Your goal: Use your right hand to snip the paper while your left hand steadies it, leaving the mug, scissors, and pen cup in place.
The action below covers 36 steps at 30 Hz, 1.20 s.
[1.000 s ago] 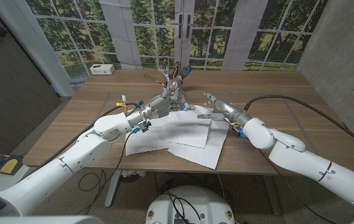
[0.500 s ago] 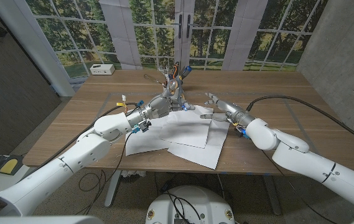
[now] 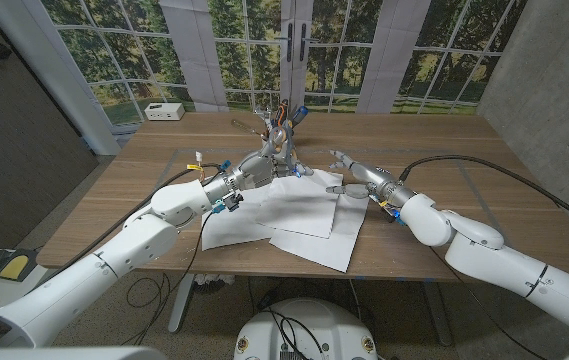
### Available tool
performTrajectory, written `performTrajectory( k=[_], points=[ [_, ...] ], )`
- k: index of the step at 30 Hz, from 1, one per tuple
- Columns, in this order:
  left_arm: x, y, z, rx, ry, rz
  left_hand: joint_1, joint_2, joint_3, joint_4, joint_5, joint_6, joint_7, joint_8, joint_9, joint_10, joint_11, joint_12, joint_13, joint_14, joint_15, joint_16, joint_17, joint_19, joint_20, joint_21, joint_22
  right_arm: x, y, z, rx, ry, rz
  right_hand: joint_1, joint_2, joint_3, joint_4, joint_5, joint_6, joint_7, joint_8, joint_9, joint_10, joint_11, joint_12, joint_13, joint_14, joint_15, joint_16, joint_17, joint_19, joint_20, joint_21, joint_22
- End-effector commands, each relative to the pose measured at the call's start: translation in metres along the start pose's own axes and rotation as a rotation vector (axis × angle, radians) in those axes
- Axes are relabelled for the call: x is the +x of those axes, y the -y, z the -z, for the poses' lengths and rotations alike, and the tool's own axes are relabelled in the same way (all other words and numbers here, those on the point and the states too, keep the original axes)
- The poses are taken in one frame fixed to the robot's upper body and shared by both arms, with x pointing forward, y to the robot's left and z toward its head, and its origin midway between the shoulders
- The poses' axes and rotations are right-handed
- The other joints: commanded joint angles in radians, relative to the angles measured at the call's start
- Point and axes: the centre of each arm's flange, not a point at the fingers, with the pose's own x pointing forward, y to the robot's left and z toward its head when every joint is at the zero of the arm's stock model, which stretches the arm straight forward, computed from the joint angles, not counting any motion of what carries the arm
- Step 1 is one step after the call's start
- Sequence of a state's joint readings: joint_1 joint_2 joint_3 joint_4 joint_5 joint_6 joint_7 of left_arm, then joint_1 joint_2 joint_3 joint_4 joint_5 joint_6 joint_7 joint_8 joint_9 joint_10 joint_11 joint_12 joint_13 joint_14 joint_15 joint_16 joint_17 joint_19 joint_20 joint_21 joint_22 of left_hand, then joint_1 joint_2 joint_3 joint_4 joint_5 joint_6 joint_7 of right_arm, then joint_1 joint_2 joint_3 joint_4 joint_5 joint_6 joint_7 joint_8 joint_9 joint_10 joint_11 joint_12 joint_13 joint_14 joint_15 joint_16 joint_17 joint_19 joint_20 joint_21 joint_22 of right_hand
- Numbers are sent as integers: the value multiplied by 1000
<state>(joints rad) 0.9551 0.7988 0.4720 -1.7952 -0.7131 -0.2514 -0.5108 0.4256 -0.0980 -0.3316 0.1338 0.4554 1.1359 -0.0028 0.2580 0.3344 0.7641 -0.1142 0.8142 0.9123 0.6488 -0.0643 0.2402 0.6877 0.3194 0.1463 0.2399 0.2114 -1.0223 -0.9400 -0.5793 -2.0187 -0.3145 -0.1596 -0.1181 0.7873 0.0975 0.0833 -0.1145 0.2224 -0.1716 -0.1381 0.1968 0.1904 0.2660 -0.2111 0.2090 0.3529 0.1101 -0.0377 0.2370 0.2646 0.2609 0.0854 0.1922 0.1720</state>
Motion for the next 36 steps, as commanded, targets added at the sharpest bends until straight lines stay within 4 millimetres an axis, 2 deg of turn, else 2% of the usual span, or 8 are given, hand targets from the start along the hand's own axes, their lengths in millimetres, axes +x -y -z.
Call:
performTrajectory(
  k=[1,8,13,15,22,25,28,36],
  points=[
    [7,0,-4,-38,29,27,1,11,-1,3,-4,-4,11,1,5,21,-17,7,-1,14,-64,4,4,-5,-4,1,3,-6,-7,0,-92,48,21,25,-3,4,-12,8,-46,-9,6,3,-7,-3,-2,-2,4,-143,3,-2,6,-10,4,3],
    [12,7,-7,-63,50,66,8,15,2,1,-4,-3,12,-1,3,26,-19,10,-1,15,-64,4,4,-3,-5,2,3,-8,-11,2,-125,59,46,39,-2,6,-18,11,-44,-17,8,3,-9,-4,-3,-3,7,-157,5,-4,10,-20,5,3],
    [12,12,-5,-85,44,82,13,17,3,0,-4,-2,13,0,4,24,-18,11,1,15,-64,4,5,-2,-4,2,2,-10,-13,3,-162,65,67,59,13,15,-23,16,-41,-26,10,3,-7,-6,-3,-4,9,-171,6,-5,11,-27,5,3],
    [12,12,-5,-91,44,82,14,19,3,0,-4,-1,14,0,4,28,-17,11,-2,15,-65,5,5,-2,-5,2,3,-11,-14,5,-179,72,82,48,18,11,-13,17,-40,-26,10,3,-4,-6,-2,-4,16,-164,11,-2,15,-28,6,3],
    [11,13,-3,-102,38,84,17,25,5,1,-5,1,15,0,5,31,-16,13,-2,16,-65,5,5,-2,-5,2,3,-15,-17,9,-214,105,95,34,24,6,-2,20,-42,-29,10,3,5,-6,0,-5,26,-168,17,1,28,-36,10,3],
    [10,13,-2,-104,35,80,18,26,5,1,-5,0,14,0,5,31,-16,14,-1,16,-64,5,5,-2,-5,2,3,-18,-18,8,-244,120,95,17,36,3,13,21,-39,-27,11,4,11,-5,1,-5,31,-166,22,5,33,-34,11,3],
    [10,12,-1,-108,33,76,19,28,5,1,-6,0,14,0,6,28,-19,16,4,15,-64,5,6,-3,-5,2,3,-21,-17,9,-257,131,96,16,36,3,14,21,-39,-26,11,4,13,-5,2,-6,30,-170,20,4,39,-40,13,3],
    [11,10,1,-118,35,77,20,32,5,2,-7,-1,15,-2,5,27,-17,14,-1,19,-62,6,6,0,-6,3,3,-26,-17,11,-288,132,110,50,20,7,-11,24,-36,-29,12,4,13,-6,-1,-8,23,-178,11,-4,41,-48,11,3]
  ],
)
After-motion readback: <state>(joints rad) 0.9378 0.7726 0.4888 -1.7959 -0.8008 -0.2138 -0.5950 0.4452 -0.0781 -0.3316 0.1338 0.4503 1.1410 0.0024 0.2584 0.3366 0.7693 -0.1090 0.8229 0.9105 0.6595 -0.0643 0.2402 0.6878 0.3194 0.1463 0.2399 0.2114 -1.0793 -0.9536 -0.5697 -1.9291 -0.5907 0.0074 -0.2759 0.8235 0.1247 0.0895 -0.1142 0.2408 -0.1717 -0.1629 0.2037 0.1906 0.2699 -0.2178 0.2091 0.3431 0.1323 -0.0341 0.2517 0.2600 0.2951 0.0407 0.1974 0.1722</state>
